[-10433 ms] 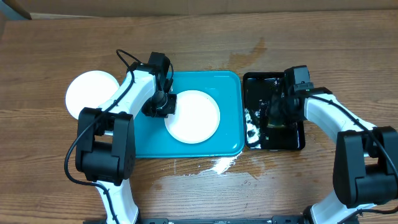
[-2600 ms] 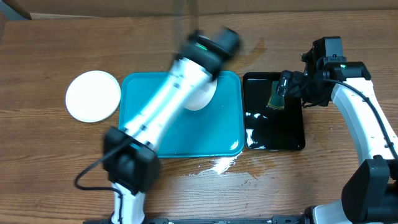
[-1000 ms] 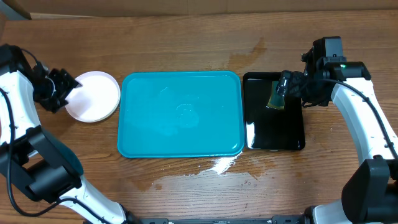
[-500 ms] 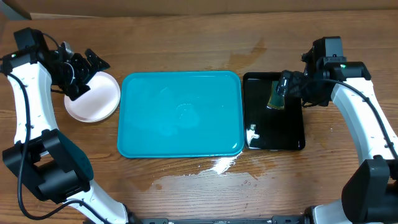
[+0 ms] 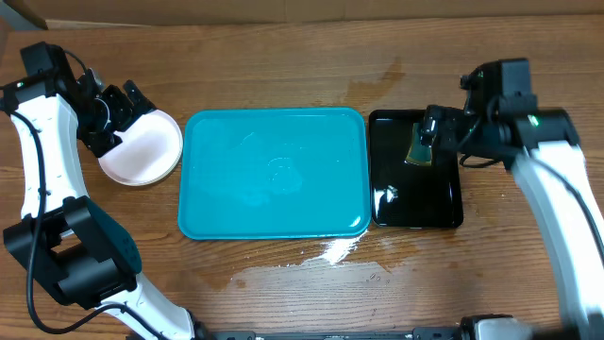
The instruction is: Clean dirty plates on tray and stack at the side
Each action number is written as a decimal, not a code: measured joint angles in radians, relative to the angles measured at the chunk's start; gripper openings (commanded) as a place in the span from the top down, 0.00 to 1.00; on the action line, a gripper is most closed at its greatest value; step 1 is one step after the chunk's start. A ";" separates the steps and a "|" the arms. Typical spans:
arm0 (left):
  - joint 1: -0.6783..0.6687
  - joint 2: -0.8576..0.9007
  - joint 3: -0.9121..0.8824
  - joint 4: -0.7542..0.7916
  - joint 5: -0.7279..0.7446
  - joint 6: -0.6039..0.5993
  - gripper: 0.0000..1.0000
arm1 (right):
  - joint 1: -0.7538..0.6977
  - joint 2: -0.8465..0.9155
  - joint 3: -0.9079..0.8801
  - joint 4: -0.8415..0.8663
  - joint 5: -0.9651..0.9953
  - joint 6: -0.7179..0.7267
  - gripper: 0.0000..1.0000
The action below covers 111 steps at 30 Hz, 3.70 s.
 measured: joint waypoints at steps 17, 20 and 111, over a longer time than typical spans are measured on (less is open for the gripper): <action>0.000 0.000 0.000 0.000 -0.014 0.000 0.00 | 0.085 -0.967 -0.141 0.256 0.042 -0.105 0.00; 0.000 0.000 0.000 0.000 -0.014 0.000 0.00 | 0.048 -1.156 -0.338 0.463 0.051 -0.139 0.00; -0.221 -0.764 0.017 0.003 -0.020 0.000 0.00 | -0.087 -1.434 -1.320 0.912 0.045 -0.003 0.00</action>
